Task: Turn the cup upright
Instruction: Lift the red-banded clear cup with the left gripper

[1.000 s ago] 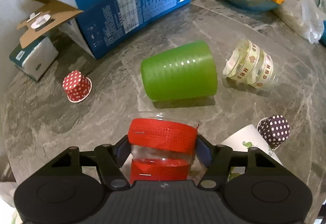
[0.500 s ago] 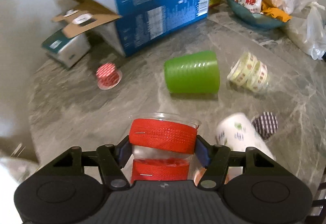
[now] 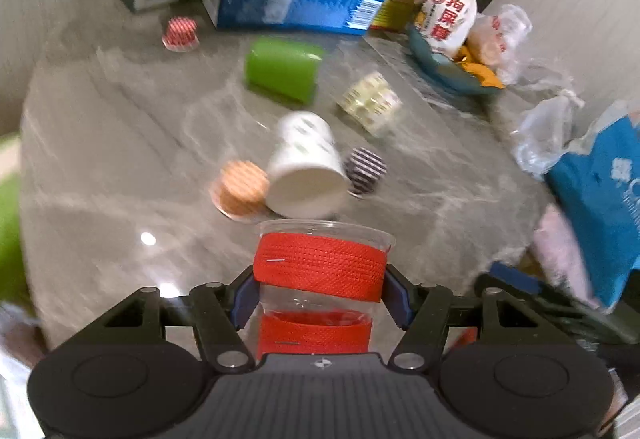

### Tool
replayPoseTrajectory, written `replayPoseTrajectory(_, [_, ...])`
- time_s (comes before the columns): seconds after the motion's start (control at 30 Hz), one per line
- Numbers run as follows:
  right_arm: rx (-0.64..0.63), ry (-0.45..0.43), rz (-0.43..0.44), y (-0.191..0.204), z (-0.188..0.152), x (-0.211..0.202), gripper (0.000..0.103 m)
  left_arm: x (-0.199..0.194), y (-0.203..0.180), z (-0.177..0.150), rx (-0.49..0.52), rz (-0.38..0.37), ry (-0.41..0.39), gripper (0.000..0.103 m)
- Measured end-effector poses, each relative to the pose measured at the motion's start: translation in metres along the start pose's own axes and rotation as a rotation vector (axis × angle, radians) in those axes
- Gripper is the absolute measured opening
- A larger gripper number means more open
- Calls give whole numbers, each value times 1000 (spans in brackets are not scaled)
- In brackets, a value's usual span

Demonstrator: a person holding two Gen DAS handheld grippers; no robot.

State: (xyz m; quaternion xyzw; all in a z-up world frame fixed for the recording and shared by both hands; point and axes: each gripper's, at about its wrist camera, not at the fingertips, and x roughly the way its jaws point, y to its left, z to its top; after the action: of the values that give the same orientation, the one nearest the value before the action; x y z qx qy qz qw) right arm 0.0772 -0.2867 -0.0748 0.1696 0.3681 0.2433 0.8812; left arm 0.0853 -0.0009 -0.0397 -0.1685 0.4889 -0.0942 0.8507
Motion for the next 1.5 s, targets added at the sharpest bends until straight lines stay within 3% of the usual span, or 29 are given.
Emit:
replayPoseTrajectory(0.13, [-7, 26, -31, -8, -4, -2, 102, 15, -14, -14, -89, -56, -18, 67])
replayPoseTrajectory(0.37, [-6, 49, -69, -23, -9, -8, 102, 46, -27, -26, -152, -19, 16, 67])
replayPoseTrajectory(0.83, [-26, 95, -46, -16, -12, 6, 102, 59, -21, -27, -164, 29, 33, 70])
replayPoseTrajectory(1.1, [-23, 111, -45, -12, -13, 10, 102, 55, -18, -27, -152, 12, 32, 82])
replayPoseTrajectory(1.27, [-15, 121, -10, -4, -16, 13, 102, 39, -7, -31, -158, 3, -1, 82])
replayPoseTrajectory(1.5, [30, 158, 109, 21, -25, 33, 102, 16, 22, -36, -185, -12, -64, 83])
